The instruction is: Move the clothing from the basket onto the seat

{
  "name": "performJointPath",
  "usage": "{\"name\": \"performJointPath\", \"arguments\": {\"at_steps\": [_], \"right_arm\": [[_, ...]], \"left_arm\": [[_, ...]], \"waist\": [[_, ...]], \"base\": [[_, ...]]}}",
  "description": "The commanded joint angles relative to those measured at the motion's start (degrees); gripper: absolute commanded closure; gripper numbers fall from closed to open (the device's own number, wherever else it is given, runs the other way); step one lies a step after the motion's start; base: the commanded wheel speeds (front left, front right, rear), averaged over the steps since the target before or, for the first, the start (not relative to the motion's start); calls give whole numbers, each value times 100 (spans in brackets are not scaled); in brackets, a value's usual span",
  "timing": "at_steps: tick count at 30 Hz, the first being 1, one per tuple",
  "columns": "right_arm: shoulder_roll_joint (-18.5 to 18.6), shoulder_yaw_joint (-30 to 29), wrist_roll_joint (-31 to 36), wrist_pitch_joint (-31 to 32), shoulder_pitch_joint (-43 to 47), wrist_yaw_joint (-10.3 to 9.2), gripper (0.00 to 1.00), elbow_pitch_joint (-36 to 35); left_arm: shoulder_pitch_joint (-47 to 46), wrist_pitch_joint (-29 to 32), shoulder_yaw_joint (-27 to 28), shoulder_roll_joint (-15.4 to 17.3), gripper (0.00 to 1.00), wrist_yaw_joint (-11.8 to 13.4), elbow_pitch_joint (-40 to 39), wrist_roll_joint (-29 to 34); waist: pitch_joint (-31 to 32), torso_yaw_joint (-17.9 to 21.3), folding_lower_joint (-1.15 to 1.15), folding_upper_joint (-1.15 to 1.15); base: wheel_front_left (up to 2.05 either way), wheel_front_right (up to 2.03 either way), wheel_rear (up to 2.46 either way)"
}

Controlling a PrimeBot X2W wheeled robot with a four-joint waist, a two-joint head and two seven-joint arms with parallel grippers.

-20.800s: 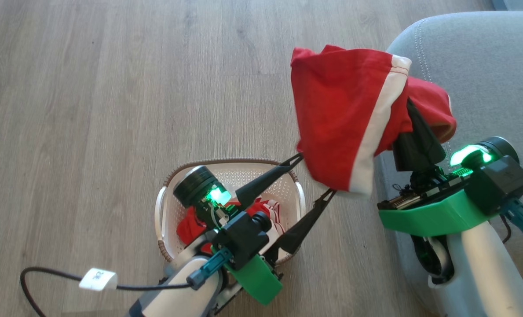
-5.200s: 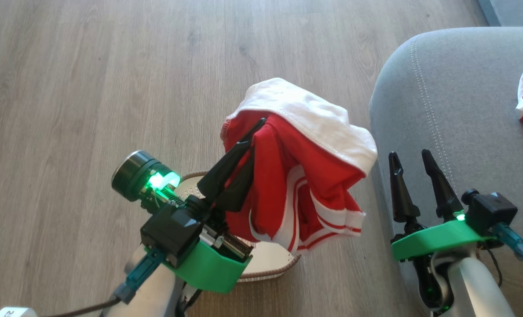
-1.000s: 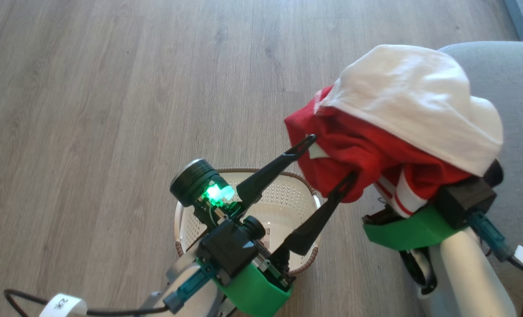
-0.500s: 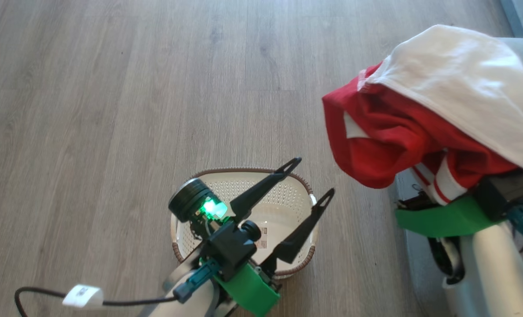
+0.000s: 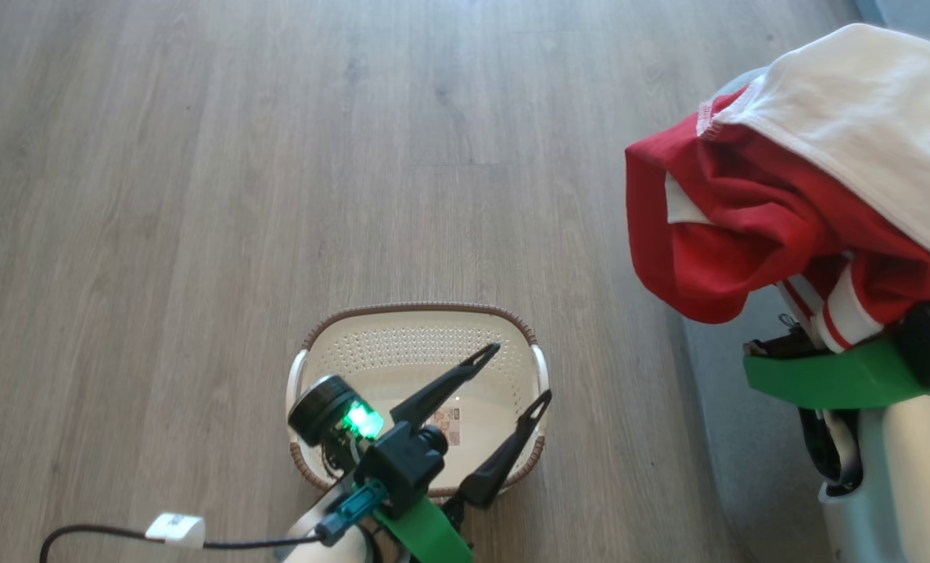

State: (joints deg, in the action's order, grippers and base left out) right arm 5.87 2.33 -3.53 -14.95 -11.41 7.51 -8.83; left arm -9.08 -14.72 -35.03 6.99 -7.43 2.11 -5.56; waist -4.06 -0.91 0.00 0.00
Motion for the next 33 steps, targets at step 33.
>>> {"name": "performJointPath", "arguments": {"at_steps": [33], "right_arm": [[-54,-260,5,-5,-242,-2,100,-236]], "left_arm": [[-205,-28,223,55,0,-5,-249,-116]], "waist": [[-288,1241,0,0]], "base": [[0,0,0]]}}
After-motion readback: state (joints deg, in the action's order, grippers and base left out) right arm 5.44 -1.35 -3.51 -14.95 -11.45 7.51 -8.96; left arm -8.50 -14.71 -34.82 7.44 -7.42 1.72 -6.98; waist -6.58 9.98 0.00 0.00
